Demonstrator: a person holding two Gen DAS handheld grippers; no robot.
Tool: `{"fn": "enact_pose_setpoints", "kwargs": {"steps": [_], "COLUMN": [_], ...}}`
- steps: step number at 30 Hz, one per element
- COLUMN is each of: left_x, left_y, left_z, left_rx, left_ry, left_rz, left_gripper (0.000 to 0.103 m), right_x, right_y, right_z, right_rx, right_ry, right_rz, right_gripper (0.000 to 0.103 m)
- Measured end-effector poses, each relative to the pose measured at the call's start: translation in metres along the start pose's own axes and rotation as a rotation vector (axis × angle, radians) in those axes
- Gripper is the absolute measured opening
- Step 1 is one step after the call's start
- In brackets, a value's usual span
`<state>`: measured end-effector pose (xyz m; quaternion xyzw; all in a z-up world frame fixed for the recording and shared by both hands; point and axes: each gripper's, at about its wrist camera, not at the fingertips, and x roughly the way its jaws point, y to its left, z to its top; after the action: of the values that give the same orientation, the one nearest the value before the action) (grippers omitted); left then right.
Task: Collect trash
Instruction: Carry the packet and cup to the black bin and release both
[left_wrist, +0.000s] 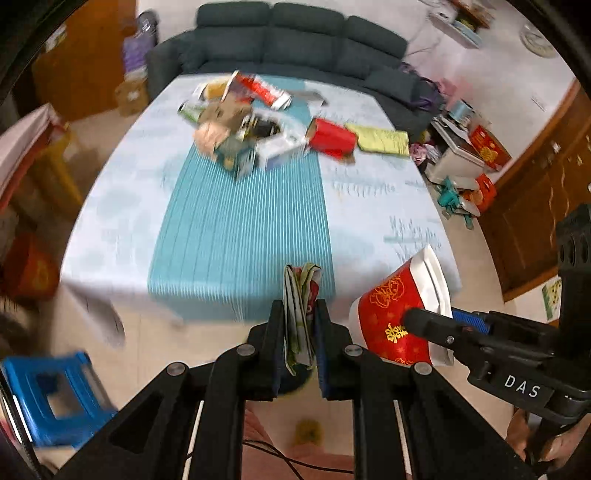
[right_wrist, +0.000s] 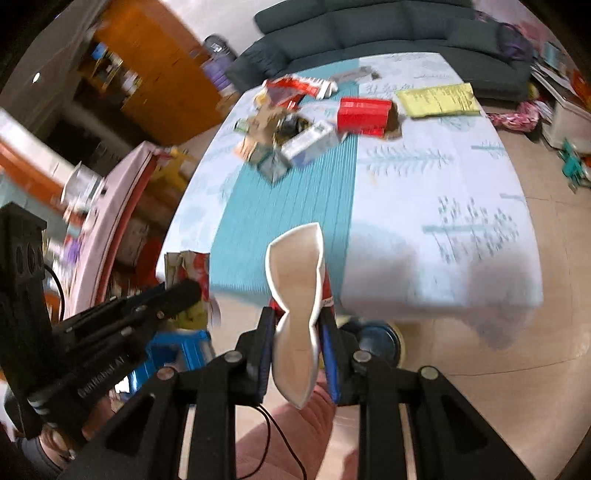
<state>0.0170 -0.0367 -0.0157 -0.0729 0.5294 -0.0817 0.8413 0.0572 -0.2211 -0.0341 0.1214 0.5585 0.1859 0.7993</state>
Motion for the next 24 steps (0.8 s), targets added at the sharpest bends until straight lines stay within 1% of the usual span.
{"fn": "enact_pose_setpoints", "kwargs": {"steps": [2,6,9,12,15,18,20,22,24], "left_x": [-0.004,-0.005,0.002,0.020,0.056,0.104,0.141,0.180,0.211], "left_y": [-0.002,0.002,0.006,0.011,0.019,0.029,0.038,0.048,0.053], "left_z": [-0.023,-0.054,-0.074,-0.089,-0.103,-0.118,-0.128,-0.139,-0.147], "left_rx": [-0.030,-0.069,-0.083,-0.089,-0.091,-0.087,-0.105,-0.111,-0.110], "left_ry": [0.030,0.081,0.117,0.160,0.209,0.252,0.279,0.296,0.306], "left_rz": [0.011,0.037,0.051,0.053,0.042,0.046,0.043,0.047,0.045], "left_gripper": [0.013,0.013,0.013,0.013,0.013,0.013,0.013,0.013,0.013], "right_x": [-0.004,0.000,0.013,0.033,0.063,0.100,0.133,0.169,0.204], "right_y": [-0.004,-0.012,-0.016,-0.024,-0.036,-0.052,-0.068,-0.084,-0.103], "right_z": [-0.018,-0.052,-0.072,-0.091,-0.111,-0.131,-0.142,-0.153,-0.163], "right_rx": [-0.004,0.001,0.009,0.049,0.096,0.147,0.181,0.220,0.265], "right_ry": [0.023,0.082,0.116,0.151,0.180,0.180,0.188,0.195,0.201], "right_rz": [0.012,0.036,0.031,0.018,-0.019,-0.060,-0.090,-0.105,-0.112], "right_gripper": [0.024,0.024,0.024,0.024,0.024,0.024,0.024,0.024,0.025]}}
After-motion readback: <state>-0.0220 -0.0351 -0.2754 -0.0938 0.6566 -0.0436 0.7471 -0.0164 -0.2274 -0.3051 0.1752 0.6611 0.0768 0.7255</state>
